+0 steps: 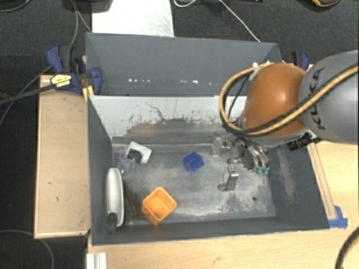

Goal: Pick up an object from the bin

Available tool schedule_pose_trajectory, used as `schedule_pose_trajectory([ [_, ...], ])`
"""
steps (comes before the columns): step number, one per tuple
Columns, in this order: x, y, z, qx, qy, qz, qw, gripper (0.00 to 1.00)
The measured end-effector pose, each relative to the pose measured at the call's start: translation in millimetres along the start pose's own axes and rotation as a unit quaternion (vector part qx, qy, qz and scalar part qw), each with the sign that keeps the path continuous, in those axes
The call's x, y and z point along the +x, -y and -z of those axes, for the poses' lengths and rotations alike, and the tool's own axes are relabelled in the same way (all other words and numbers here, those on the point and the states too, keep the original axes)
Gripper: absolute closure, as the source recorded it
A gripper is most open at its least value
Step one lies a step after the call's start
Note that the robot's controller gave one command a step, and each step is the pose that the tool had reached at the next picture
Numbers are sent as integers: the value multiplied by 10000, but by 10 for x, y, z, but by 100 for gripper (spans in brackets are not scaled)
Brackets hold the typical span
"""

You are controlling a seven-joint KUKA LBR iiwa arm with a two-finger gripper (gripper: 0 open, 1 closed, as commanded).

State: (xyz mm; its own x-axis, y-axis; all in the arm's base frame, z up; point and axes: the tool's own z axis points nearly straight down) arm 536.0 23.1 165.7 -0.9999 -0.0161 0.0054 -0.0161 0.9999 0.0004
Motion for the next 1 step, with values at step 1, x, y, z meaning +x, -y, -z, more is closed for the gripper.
schedule_pose_trajectory([
  [1,-16,1,47,-1,42,-7,10000,0],
])
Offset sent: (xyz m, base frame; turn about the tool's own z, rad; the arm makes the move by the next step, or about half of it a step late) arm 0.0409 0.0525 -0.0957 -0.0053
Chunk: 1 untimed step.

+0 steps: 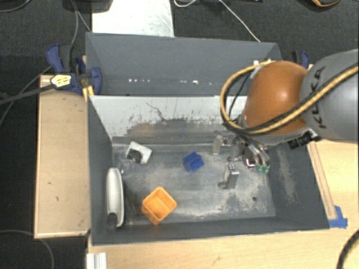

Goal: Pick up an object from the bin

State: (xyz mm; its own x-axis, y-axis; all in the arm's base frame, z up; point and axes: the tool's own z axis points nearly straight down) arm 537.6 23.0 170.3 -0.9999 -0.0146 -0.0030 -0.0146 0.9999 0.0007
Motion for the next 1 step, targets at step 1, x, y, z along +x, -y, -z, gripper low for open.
schedule_pose_trajectory([
  [1,-407,-540,-1008,-14,-15,50,10000,0],
])
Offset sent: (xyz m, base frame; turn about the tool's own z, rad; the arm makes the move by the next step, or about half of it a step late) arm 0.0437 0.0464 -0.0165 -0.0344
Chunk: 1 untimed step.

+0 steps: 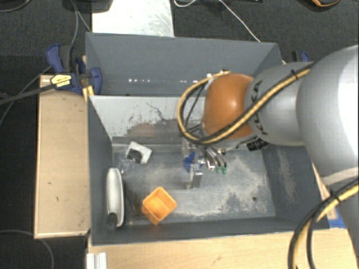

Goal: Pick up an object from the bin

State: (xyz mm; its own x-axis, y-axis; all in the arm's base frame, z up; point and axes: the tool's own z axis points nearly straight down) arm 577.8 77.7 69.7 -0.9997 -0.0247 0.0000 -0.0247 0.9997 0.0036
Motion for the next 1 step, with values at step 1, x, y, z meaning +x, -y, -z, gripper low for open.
schedule_pose_trajectory([
  [1,-42,82,851,13,31,113,9999,0],
])
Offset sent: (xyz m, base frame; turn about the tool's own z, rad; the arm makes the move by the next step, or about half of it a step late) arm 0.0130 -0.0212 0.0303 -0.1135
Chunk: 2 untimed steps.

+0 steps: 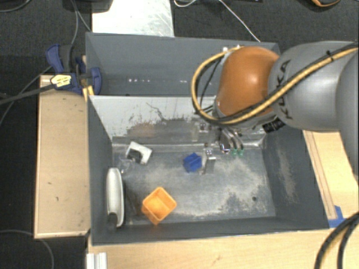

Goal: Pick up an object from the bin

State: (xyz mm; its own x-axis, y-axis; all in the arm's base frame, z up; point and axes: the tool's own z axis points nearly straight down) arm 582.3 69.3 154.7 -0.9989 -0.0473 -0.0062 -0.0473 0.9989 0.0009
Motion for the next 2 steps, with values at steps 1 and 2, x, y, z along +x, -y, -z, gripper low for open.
schedule_pose_trajectory([
  [1,-72,141,-561,-14,-39,449,9990,0],
  [2,129,110,-850,-1,-4,-1539,9881,0],
])
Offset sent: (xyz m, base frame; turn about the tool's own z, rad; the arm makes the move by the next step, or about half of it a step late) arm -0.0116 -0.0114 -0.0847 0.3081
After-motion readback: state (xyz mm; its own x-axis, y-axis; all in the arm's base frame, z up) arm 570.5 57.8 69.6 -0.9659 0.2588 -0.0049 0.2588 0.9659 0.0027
